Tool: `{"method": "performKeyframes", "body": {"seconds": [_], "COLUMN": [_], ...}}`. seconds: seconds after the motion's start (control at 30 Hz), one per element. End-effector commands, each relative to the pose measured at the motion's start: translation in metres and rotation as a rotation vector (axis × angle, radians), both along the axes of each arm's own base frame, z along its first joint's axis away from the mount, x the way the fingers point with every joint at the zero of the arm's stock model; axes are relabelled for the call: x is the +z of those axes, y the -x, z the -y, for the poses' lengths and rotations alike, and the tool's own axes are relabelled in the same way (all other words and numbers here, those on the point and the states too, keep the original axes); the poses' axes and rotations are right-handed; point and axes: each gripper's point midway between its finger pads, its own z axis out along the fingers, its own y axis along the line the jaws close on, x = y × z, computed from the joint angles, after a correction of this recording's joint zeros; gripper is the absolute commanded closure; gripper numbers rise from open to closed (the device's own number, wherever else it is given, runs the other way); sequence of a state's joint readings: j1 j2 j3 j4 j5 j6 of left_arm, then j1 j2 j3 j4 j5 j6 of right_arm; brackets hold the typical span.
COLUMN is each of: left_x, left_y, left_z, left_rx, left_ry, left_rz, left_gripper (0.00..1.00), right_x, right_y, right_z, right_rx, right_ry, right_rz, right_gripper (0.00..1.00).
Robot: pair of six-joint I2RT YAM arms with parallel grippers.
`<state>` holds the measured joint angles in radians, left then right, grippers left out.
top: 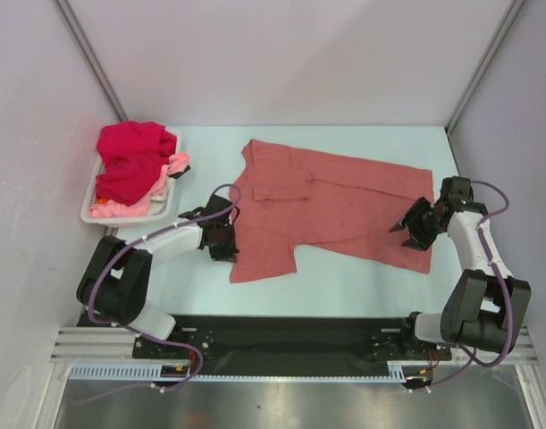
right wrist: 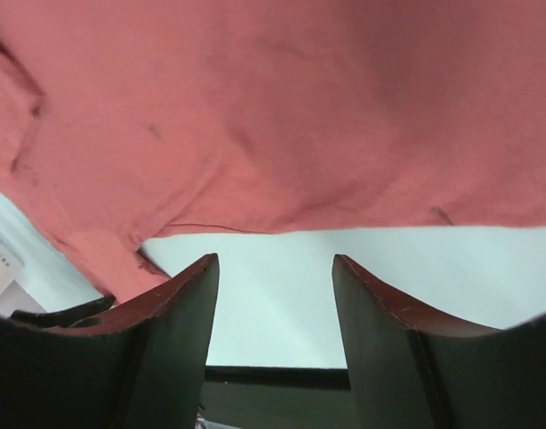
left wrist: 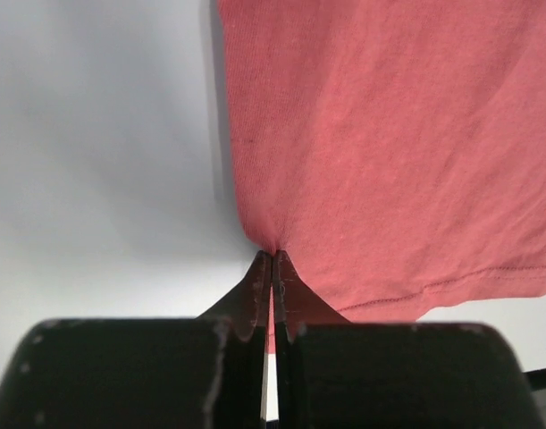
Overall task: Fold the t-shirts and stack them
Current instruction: Fold the tshirt
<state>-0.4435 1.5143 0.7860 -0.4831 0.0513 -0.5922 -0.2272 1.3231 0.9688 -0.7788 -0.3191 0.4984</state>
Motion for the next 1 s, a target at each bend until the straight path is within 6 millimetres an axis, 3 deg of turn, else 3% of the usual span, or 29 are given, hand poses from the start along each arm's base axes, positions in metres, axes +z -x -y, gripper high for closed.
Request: {"method": "performKeyframes", "body": {"seconds": [0.0,0.2,0.37,0.43,0.67,0.97], "left_x": [0.02,0.055,0.064,0.066,0.069,0.084], "left_y": [-0.013,-0.021,-0.022,-0.023,-0.028,-0.034], "left_z": [0.005,0.022,0.034,0.037,0.054,0.061], "left_rx": [-0.044,-0.154,-0.232,-0.255,-0.327,-0.347], "left_ry": [-0.007,0.046,0.094,0.11,0.177,0.206], "left_rz": [0.049,0.123,0.157,0.172,0.187,0.218], "left_gripper": [1.0,1.0,1.0,1.0,1.0,1.0], "right_x": [-0.014,-0.045,-0.073,-0.073,-0.063,-0.07], "right_y": [0.013,0.046,0.077,0.082,0.083,0.074], "right_z": [0.015,0.028,0.048,0.055,0.086,0.1], "right_rx": [-0.099,-0.237,-0.411,-0.437,-0.472,-0.527], "right_ry": [0.009,-0.014,-0.035,-0.024,0.068,0.06], "right_rz": [-0.051,-0.167,-0.266,-0.267,-0.264,-0.252], "right_gripper": [0.43,0.52,0.53,0.53,0.53,0.57]}}
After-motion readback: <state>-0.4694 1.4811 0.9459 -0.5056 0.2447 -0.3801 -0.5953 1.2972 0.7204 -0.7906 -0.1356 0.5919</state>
